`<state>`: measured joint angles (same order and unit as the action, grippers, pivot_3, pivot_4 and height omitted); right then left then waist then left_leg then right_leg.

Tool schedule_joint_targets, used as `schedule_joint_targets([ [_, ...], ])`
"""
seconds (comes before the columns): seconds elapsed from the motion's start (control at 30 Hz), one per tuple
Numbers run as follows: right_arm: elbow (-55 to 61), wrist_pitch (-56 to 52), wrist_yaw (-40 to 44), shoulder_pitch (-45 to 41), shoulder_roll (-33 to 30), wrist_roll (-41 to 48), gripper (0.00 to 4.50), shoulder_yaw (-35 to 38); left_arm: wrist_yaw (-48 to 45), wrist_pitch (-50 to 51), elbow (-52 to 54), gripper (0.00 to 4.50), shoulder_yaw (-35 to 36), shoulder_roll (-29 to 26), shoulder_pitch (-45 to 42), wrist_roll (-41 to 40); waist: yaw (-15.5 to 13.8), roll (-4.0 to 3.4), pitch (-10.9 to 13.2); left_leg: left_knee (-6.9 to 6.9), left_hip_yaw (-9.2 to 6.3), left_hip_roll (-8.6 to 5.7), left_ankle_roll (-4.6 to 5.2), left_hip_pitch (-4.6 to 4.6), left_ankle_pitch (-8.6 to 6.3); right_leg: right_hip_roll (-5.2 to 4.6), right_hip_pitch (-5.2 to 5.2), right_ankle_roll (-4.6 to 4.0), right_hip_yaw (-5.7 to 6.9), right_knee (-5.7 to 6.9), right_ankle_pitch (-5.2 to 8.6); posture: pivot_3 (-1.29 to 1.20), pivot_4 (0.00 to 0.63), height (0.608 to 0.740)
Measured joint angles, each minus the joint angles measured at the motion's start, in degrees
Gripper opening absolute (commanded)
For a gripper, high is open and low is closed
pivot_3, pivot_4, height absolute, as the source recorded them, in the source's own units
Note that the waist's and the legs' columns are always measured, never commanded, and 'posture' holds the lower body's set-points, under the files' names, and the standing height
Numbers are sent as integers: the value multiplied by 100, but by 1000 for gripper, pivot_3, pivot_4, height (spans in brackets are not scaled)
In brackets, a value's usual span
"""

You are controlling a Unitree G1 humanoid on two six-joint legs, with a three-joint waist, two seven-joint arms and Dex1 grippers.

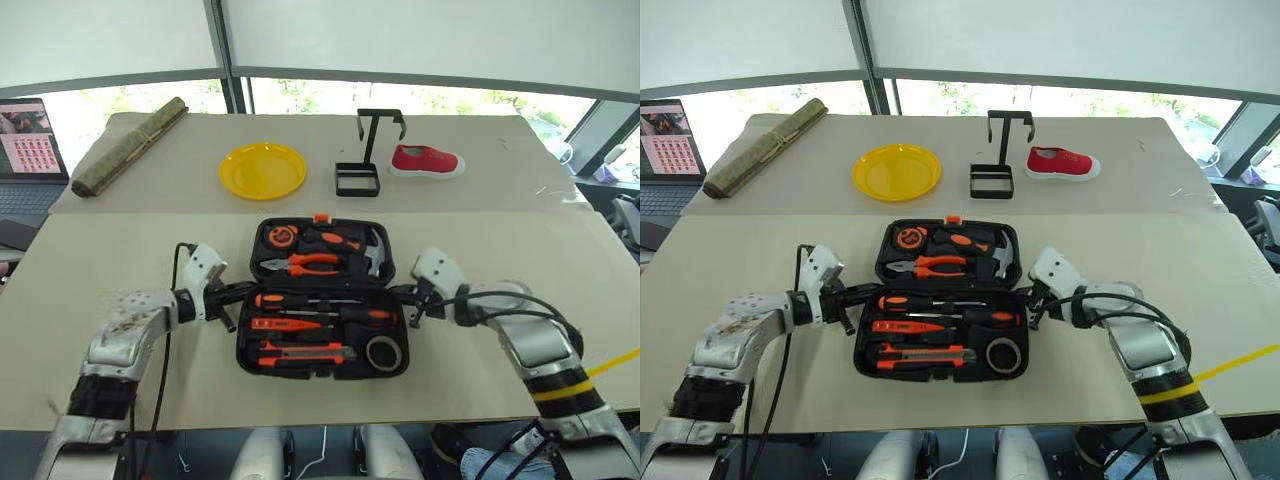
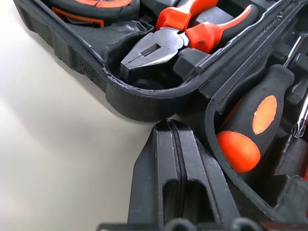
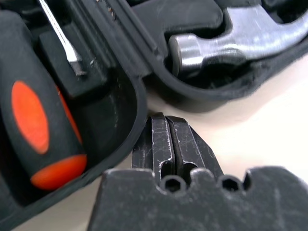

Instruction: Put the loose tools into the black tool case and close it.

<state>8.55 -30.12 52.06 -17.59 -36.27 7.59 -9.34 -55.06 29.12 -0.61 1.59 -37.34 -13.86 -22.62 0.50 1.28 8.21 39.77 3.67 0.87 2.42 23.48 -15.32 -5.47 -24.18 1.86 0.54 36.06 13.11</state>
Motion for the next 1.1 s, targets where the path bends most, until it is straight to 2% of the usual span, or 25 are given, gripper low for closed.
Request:
schedule_joint_targets([
  [0.33, 147, 4, 16, 271, -289, 162, 0, 161, 46, 433, 486, 44, 267, 44, 320, -463, -60, 1, 0, 9, 0, -4, -1, -8, 1, -5, 7, 0, 0, 3, 0, 0, 150, 740],
  [0.43, -15, -60, 106, 204, -483, 348, 864, 448, 185, 986, 723, 750, 277, -2, 321, -666, -99, 1, 1, 9, 0, -7, -1, -6, 1, -5, 6, 1, 0, 2, -1, 0, 150, 740],
  [0.5, 30, -323, 275, 129, -620, 611, 1496, 635, 322, 1252, 815, 1500, 290, -115, 319, -674, -103, 2, 1, 9, 0, -5, -1, -8, 1, -3, 7, 1, -1, 2, -1, 0, 150, 740],
  [0.57, 183, -895, 392, 32, -749, 984, 2227, 820, 392, 1614, 867, 2284, 395, -282, 313, -764, -102, 2, 1, 7, -2, -2, -1, -8, 1, 0, 5, 0, -1, 5, 0, 0, 150, 740],
  [0.63, 328, -1522, 474, -51, -940, 1329, 2845, 909, 404, 1969, 863, 2881, 544, -483, 255, -926, -96, 4, 2, 8, -2, 0, -2, -8, 1, 1, 3, -2, 0, 6, 0, 0, 150, 740],
  [0.67, 396, -1879, 475, -130, -1023, 1506, 3287, 995, 406, 2145, 858, 3377, 682, -630, 205, -995, -91, 4, 2, 7, -3, 0, -2, -9, 1, 1, 4, -3, 0, 6, 0, 0, 150, 740],
  [0.77, 454, -3098, 221, -788, -1051, 1842, 4211, 1041, 257, 2693, 835, 4326, 822, -1091, -102, -1234, -56, 4, 4, 8, -2, 0, -7, -11, 5, 1, 2, -7, -2, 11, -1, 0, 150, 740],
  [0.8, 422, -3787, 14, -1229, -937, 1968, 4489, 1061, 256, 3017, 802, 4500, 823, -1180, -371, -1349, -53, 5, 5, 9, -4, -1, -10, -13, 7, 2, 2, -8, -2, 14, -2, 0, 150, 740],
  [0.93, 200, -5155, -562, -2251, -430, 2117, 4489, 1084, 786, 3799, 599, 4500, 533, -1131, -1333, -1255, -73, 6, 5, 6, -14, -6, -12, -14, 8, 10, 9, -10, 3, 11, -4, 0, 150, 740],
  [1.03, -283, -5778, -1116, -2591, 71, 2025, 4489, 1110, 1421, 4492, 238, 4500, 437, -588, -1907, -1137, -103, 8, 5, 9, -13, -12, -10, 11, 8, 8, -5, -4, 5, 14, -7, 0, 150, 740],
  [1.1, -482, -5908, -1364, -2674, 199, 1946, 4489, 1038, 1622, 4695, 207, 4500, 226, -456, -2068, -1096, -98, 7, 5, 9, -13, -13, -11, 26, 9, 8, -13, 0, 5, 23, -10, 0, 150, 740],
])
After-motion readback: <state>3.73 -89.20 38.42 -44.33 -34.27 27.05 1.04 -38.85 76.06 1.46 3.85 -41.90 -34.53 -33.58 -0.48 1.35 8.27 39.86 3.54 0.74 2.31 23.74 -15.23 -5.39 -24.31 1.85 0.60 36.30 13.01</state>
